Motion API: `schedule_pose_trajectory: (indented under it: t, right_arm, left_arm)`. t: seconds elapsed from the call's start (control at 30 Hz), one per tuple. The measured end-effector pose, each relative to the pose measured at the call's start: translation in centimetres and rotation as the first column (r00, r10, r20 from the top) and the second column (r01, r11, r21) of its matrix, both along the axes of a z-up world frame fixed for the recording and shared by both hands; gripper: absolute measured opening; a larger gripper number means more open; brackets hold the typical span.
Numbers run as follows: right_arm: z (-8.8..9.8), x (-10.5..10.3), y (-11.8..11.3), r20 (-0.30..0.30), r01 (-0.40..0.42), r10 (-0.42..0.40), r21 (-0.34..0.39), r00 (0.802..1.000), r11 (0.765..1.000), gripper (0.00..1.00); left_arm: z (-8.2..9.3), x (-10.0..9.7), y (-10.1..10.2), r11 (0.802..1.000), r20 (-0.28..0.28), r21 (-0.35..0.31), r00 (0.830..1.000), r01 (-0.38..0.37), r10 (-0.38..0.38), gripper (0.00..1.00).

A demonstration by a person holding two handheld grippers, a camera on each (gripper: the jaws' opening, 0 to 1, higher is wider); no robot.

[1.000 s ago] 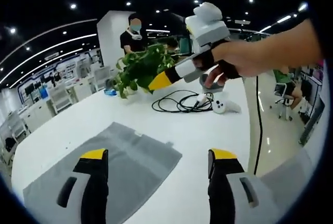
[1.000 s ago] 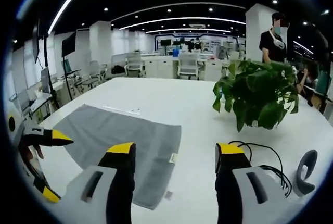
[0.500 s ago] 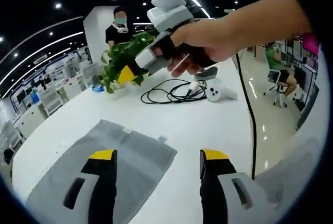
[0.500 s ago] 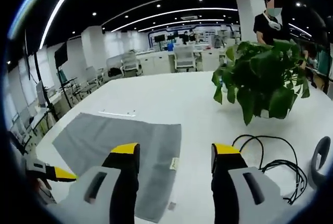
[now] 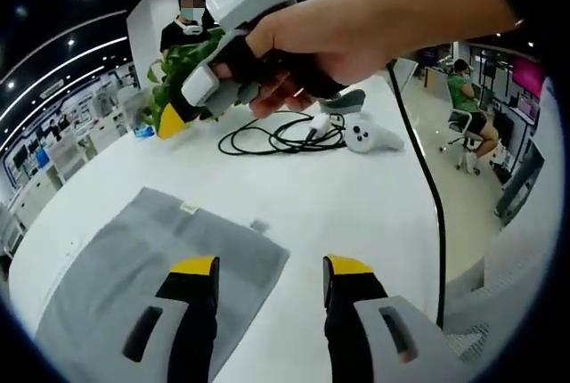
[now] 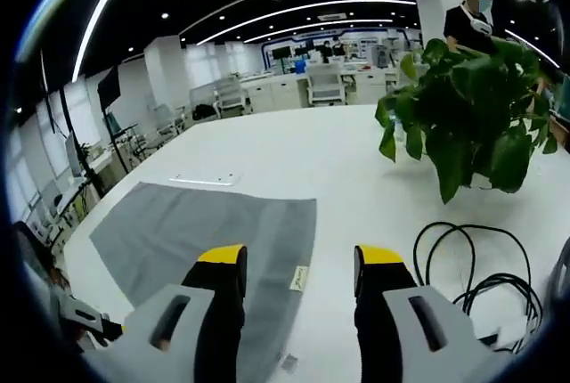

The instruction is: Fold the towel on the table until its edges align and the towel forms a compact rectangular stack.

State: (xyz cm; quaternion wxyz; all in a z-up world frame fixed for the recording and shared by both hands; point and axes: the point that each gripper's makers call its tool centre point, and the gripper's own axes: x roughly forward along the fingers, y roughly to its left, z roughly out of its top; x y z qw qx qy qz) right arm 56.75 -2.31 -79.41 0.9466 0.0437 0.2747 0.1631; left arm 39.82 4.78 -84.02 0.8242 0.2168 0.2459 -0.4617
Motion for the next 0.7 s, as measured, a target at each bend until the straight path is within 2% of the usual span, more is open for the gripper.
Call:
schedule_pose_trajectory:
  t: [0.33, 0.6, 0.7]
  right_arm:
    - [-2.9, 2.2, 1.4, -0.037, -0.004, 0.004, 0.019, 0.999, 1.000, 0.40]
    - [-4.5, 3.7, 2.6, -0.054, -0.020, 0.020, -0.001, 0.998, 1.000, 0.36]
    - [-5.2, 4.6, 2.7, -0.053, -0.036, 0.034, -0.035, 0.998, 0.999, 0.34]
  left_arm:
    - [-2.5, 1.9, -0.7, 0.999, -0.030, 0.041, 0.999, 0.012, -0.011, 0.41]
    - [-4.3, 2.4, -1.0, 0.997, -0.036, 0.070, 0.999, 0.037, -0.035, 0.36]
    - [-5.2, 2.5, -1.0, 0.994, -0.042, 0.098, 0.998, 0.055, -0.051, 0.36]
